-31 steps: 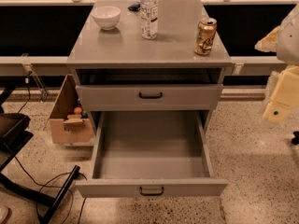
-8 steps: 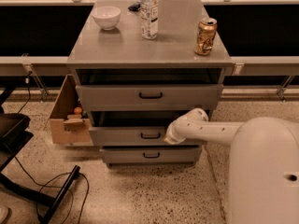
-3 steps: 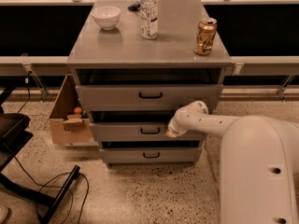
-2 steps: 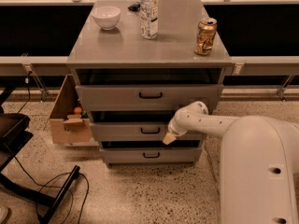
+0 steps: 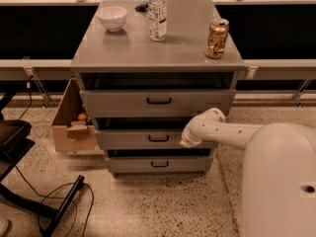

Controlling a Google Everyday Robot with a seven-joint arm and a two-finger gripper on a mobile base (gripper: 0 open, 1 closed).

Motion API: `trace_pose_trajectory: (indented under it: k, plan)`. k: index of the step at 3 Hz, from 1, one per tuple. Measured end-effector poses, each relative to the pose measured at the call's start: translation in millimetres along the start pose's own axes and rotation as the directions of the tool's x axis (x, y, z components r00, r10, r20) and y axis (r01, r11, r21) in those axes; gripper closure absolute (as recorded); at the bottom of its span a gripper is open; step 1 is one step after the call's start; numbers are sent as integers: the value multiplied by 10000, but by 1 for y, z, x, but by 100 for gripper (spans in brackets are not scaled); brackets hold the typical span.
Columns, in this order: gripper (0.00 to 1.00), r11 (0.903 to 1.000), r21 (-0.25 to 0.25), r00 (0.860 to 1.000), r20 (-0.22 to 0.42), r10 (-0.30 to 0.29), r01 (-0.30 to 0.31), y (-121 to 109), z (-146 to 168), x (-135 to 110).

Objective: Close middle drawer

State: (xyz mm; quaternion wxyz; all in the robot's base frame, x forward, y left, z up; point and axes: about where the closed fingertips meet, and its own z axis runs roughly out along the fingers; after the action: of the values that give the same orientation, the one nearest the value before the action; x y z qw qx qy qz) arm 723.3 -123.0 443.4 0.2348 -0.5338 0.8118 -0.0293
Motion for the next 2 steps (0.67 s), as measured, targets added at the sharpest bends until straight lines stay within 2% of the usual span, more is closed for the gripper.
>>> trace_pose_trajectory:
  k: [1,2]
  plan:
    - [100,9993,-245,9993,-219,-293,287,22,-51,27]
    - [100,9927,-672,9901,-920,-1064,1005,42,-130,60]
